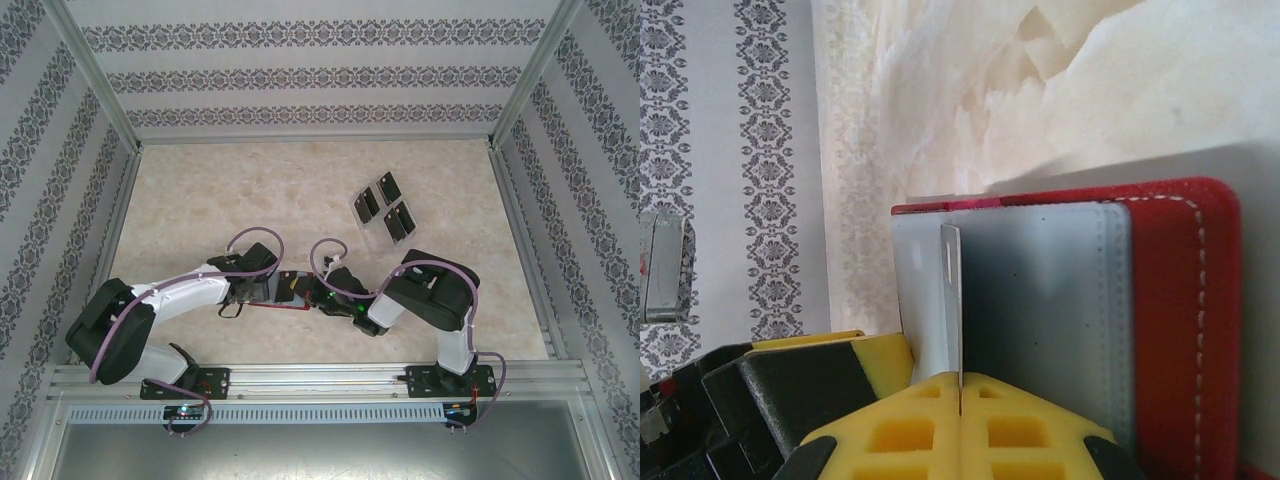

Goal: Put the credit cards into the card holder
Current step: Move the card holder to the center of the table, then insert the credit card into the card slot.

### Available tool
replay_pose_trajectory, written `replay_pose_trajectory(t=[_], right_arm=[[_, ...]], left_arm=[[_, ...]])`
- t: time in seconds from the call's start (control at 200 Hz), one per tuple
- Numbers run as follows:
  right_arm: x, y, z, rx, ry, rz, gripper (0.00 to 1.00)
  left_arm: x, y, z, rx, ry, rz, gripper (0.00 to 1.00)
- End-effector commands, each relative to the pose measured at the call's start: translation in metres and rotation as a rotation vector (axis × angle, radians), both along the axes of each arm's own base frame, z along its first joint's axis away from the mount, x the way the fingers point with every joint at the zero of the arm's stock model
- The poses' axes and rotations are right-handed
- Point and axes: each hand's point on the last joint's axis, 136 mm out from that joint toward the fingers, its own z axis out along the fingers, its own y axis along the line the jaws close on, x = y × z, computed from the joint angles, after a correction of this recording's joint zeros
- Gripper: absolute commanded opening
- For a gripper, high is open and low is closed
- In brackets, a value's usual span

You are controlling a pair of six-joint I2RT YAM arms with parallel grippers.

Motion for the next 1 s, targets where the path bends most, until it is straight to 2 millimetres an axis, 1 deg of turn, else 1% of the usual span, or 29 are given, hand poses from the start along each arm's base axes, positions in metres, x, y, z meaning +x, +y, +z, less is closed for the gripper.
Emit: replay_pose_trajectory(t=[0.0,0.115,0.285,0.535,0.725,0.994], right_arm=[[0.002,-0.002,-0.004,-0.009,-0.009,-0.041,0.0],[0.003,-0.012,-0.007,-0.033,-0.016,-0.069,0.0],[0.002,-0.017,-0.011,-0.059,-0.015,-0.077,0.0],[0.001,-0.007,-0.012,-0.052,-0.009,-0.039,0.0],[-0.004,0.004,-0.003,-0.045,-0.02,0.008,0.0],[-0.011,0.002,-0.001,-0.06,-0.016,0.015,0.0]], left_arm=[[-0.027,0.02,-0.015,0.063,0.105,0.014,0.79],[-0.027,0.02,-0.015,0.061,0.103,0.014,0.79],[-0.027,0.021,-0.015,0.064,0.105,0.013,0.79],[-0.027,0.02,-0.015,0.065,0.104,0.012,0.79],[-0.027,0.021,-0.015,0.064,0.104,0.013,0.79],[-0.027,0.02,-0.015,0.063,0.103,0.011,0.79]])
